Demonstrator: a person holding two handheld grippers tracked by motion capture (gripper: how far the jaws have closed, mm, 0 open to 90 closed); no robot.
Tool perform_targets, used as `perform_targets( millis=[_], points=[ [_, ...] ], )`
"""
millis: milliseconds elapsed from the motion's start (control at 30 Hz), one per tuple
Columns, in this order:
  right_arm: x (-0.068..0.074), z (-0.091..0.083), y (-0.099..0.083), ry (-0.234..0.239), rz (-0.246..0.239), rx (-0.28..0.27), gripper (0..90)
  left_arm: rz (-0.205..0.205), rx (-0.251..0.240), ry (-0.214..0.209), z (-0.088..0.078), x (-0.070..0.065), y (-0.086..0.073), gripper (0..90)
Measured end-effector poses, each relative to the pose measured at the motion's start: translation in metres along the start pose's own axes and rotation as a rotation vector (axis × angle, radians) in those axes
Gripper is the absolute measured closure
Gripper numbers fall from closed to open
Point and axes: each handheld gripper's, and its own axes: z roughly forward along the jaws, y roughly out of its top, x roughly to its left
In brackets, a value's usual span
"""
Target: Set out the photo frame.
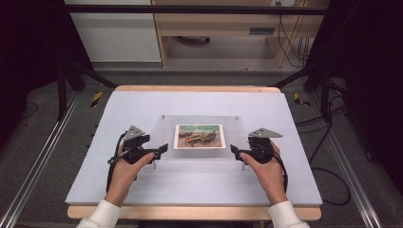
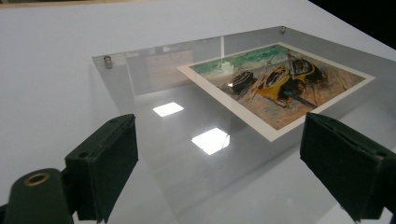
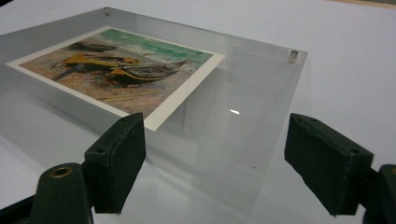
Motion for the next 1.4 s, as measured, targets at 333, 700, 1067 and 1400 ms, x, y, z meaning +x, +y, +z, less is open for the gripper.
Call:
perform_targets(
  millis=[333,700,1067,1400],
  points=[
    [-0.007,0.005,-0.005,0.024,0.038,0.022,23.8,-0.086,0.012,-0.028,0.005,0.007,-0.008,17.0],
    [-0.008,0.01,-0.009,0.077,0.109,0.039,20.6,-0.138,0.047,-0.047,0.01,0.01,-0.014,16.4],
    [-0.014,0.012,-0.013,0.127,0.2,0.05,17.4,-0.161,0.066,-0.081,0.01,0.014,-0.015,13.9],
    [-0.014,0.01,-0.014,0.138,0.216,0.061,17.3,-0.192,0.073,-0.108,0.01,0.017,-0.017,14.2]
  ],
)
